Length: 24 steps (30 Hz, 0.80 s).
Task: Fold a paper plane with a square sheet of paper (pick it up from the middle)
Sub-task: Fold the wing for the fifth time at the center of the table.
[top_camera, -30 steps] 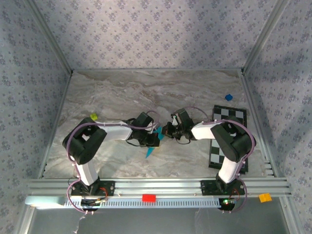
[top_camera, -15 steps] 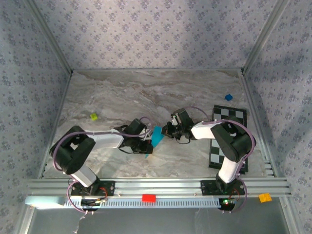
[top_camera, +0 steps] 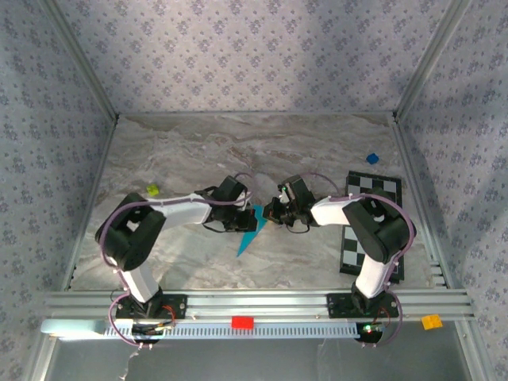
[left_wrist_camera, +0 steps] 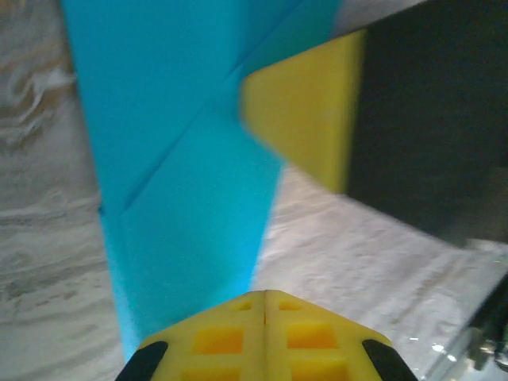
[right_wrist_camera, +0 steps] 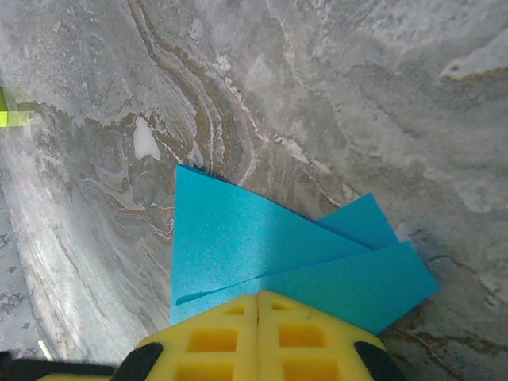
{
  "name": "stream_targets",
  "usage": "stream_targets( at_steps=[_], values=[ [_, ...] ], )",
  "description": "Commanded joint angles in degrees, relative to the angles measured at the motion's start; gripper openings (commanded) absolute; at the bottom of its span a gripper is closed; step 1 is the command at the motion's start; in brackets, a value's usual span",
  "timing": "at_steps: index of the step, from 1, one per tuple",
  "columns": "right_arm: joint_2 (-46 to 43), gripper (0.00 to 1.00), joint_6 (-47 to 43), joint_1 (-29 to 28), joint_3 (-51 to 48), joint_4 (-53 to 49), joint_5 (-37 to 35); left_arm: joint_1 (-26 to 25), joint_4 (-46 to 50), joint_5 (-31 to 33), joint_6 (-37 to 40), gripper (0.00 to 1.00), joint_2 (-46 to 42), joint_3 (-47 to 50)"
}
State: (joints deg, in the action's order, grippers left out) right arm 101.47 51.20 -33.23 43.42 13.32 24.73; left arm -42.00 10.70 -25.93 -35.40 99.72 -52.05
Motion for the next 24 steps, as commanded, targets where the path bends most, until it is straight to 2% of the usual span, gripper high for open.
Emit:
stream_targets(
  at_steps=[1, 7, 13, 17, 19, 22, 24],
  values=[
    [1.98, 0.00, -1.88, 0.59, -0.03, -6.47, -2.68, -0.07, 1.20, 1.12, -0.02, 0.00, 1.37, 2.85],
    [-0.58, 0.03, -4.69, 1.59, 4.23, -8.31, 0.35, -0.07, -3.72, 1.32, -2.84, 0.00, 0.48, 9.92],
    [-4.83, 0.07, -4.80, 0.33, 3.22, -3.57, 1.87, -0.03, -6.08, 2.35, -5.09, 0.00, -0.41, 12.92],
    [-0.91, 0.08, -2.68, -0.91, 1.38, 0.64, 4.22, -0.03, -5.05, 3.20, -6.19, 0.00, -0.48, 11.89],
    [0.32, 0.07, -2.10, -0.98, 0.24, 0.52, 2.76, -0.08, -4.56, 3.65, -6.43, 0.00, -0.83, 11.57],
    [1.46, 0.05, -1.12, 1.24, -2.43, 1.95, 0.11, -0.04, -4.37, 3.78, -6.77, 0.00, -1.54, 11.62],
    [2.82, 0.05, -0.84, 3.79, -3.07, 4.56, 2.28, -0.05, -4.30, 3.87, -6.88, 0.00, -1.90, 11.80]
  ],
)
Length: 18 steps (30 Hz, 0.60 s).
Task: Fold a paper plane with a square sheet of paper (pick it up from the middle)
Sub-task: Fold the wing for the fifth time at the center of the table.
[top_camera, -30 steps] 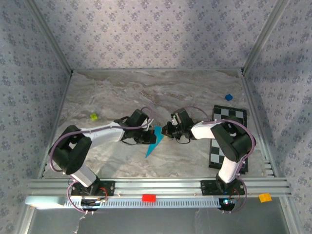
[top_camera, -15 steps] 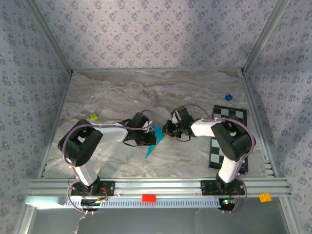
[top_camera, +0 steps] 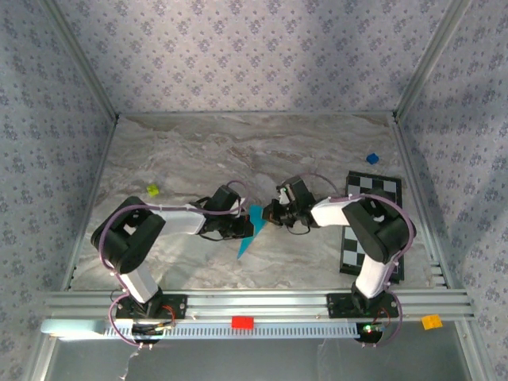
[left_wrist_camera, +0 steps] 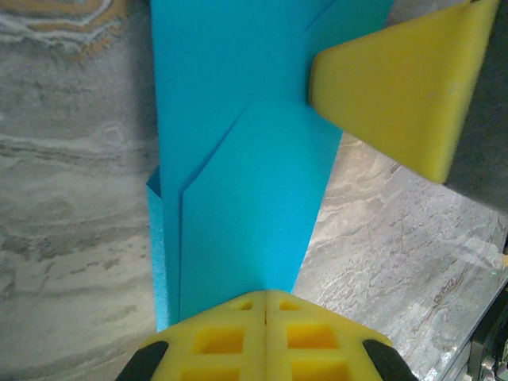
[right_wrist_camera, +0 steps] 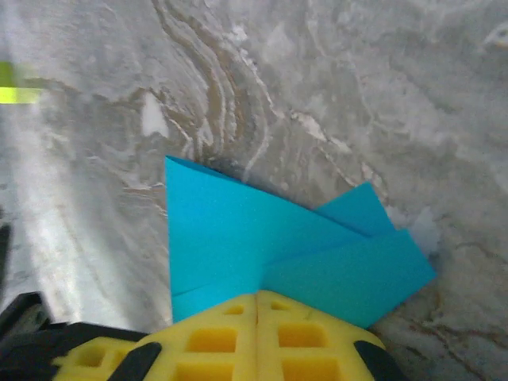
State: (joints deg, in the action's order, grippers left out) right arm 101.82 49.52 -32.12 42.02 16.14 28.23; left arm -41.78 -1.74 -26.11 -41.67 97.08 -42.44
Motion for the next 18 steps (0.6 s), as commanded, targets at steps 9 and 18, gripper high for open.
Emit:
stream_targets(
  at_steps=[9, 18],
  values=[
    [0.95, 0.07, -1.53, 11.18, 4.05, -2.78, 1.23, -0.92, 6.18, 4.36, -3.18, 0.00, 0.47, 3.64],
    [-12.06, 0.13, -1.73, 3.68, -1.97, -8.03, -7.90, -2.00, 2.06, 9.10, -9.87, 0.00, -2.60, 4.79]
  ],
)
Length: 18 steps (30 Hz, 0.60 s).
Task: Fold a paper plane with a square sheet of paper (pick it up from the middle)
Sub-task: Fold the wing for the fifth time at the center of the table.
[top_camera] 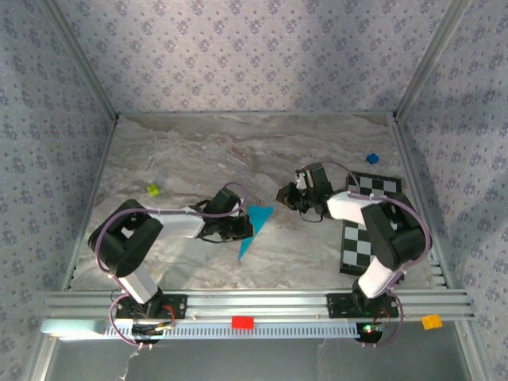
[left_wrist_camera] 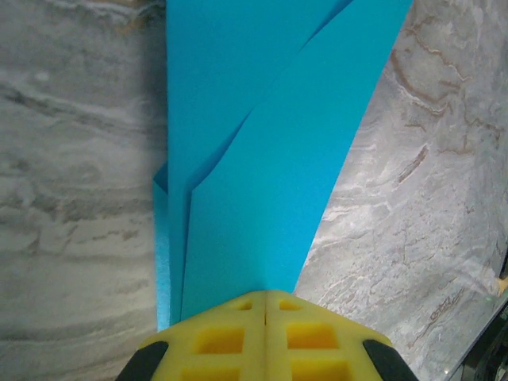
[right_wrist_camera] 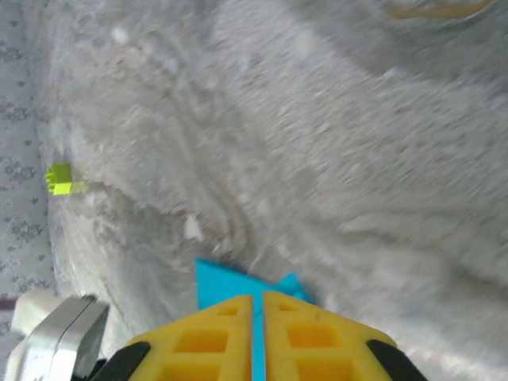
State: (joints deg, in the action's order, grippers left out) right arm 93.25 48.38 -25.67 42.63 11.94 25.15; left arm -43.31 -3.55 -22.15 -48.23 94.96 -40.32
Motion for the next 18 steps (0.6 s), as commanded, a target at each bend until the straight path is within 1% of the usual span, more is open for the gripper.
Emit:
stream_targets(
  at_steps=[1, 6, 8, 11, 13, 18],
  values=[
    [-4.45, 0.13, -0.29, -3.57, -3.27, -4.51, -5.84, -0.46, 3.37, 5.54, -3.69, 0.00, -0.96, 2.82],
    [-8.30, 0.15, 2.58, -6.95, -7.85, -4.35, -10.41, -0.50, 4.17, 6.49, -2.65, 0.00, -3.15, 2.08],
    [-8.40, 0.15, 4.40, -7.26, -8.87, -3.22, -10.25, -0.47, 4.38, 5.39, -1.53, 0.00, -3.70, 1.59],
    [-7.53, 0.14, 6.12, -7.37, -9.65, 0.26, -7.34, -0.63, 3.66, 3.20, -0.14, 0.08, -5.42, 1.47],
    [-7.21, 0.14, 6.72, -7.70, -9.27, 0.90, -6.35, -0.63, 4.03, 3.46, 0.43, 0.14, -7.64, 1.70],
    [-7.41, 0.15, 6.11, -8.50, -7.98, -1.35, -6.69, 0.58, 10.43, 8.17, 3.32, 0.20, -14.59, 1.06]
  ],
)
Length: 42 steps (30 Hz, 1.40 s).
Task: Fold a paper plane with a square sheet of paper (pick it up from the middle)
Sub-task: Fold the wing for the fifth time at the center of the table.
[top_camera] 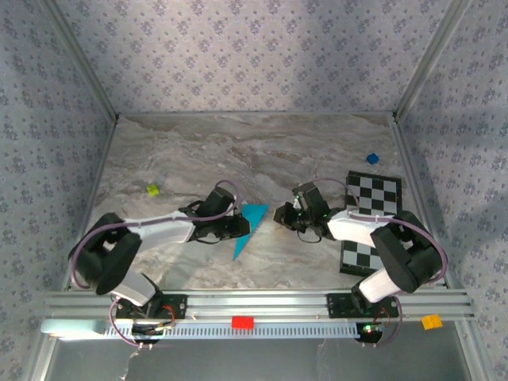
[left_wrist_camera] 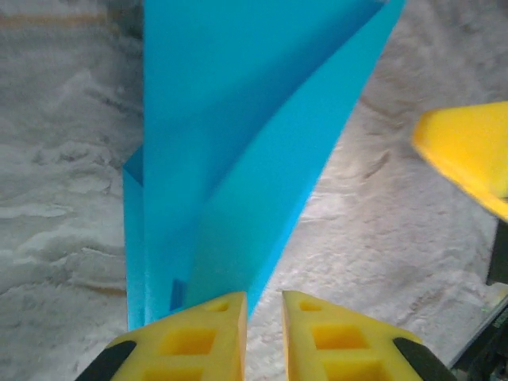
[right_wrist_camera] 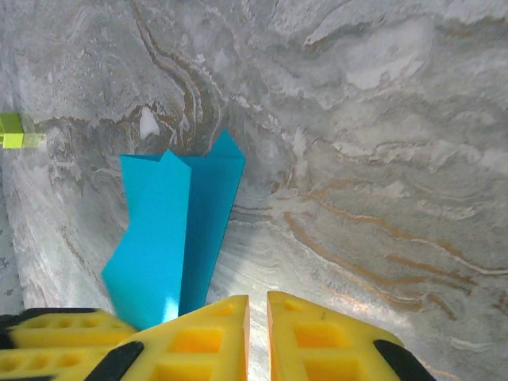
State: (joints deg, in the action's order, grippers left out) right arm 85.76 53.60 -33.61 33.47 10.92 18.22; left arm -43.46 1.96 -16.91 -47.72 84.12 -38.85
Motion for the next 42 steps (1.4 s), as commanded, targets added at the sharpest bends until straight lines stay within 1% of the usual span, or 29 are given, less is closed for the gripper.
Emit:
stream_targets(
  at_steps=[1, 5, 8, 12, 18, 22, 25, 27, 32, 42],
  values=[
    [0.10, 0.15, 0.96, -0.71, 1.16, -0.17, 0.20, 1.41, 5.86, 3.10, 3.28, 0.21, -4.67, -0.29],
    [0.85, 0.15, 0.98, -1.33, 1.42, 0.24, 0.20, 5.08, 7.52, 2.21, 4.37, 0.21, -7.48, 1.38],
    [1.63, 0.15, 1.05, -1.59, 1.59, 0.58, 0.51, 7.19, 7.04, -0.07, 4.73, 0.23, -7.88, 2.43],
    [2.28, 0.15, 1.24, -2.11, 2.01, 0.77, 0.59, 8.34, 6.25, -2.52, 4.80, 0.24, -6.62, 2.68],
    [3.52, 0.16, 0.98, -2.68, 2.98, 1.00, 1.28, 9.22, 4.25, -6.33, 5.07, 0.24, -3.05, 2.29],
    [4.25, 0.16, 0.97, -3.03, 3.49, 1.33, 1.86, 9.26, 4.16, -7.08, 5.27, 0.24, -1.29, 1.64],
    [5.03, 0.13, 0.50, -3.34, 4.44, 1.17, 2.99, 9.26, 3.39, -8.55, 5.32, 0.25, 0.09, 1.56],
    [5.11, 0.14, 0.36, -3.69, 4.58, 0.58, 2.25, 9.25, 2.58, -9.80, 5.28, 0.26, 0.86, 1.62],
    [5.24, 0.14, 0.19, -3.91, 4.72, 0.53, 2.34, 9.31, 1.86, -10.59, 5.47, 0.28, 1.90, 1.84],
    [6.02, 0.14, -0.08, -4.24, 4.84, 0.20, 2.50, 9.35, -1.28, -11.57, 4.39, 0.28, 2.78, 3.11]
  ],
)
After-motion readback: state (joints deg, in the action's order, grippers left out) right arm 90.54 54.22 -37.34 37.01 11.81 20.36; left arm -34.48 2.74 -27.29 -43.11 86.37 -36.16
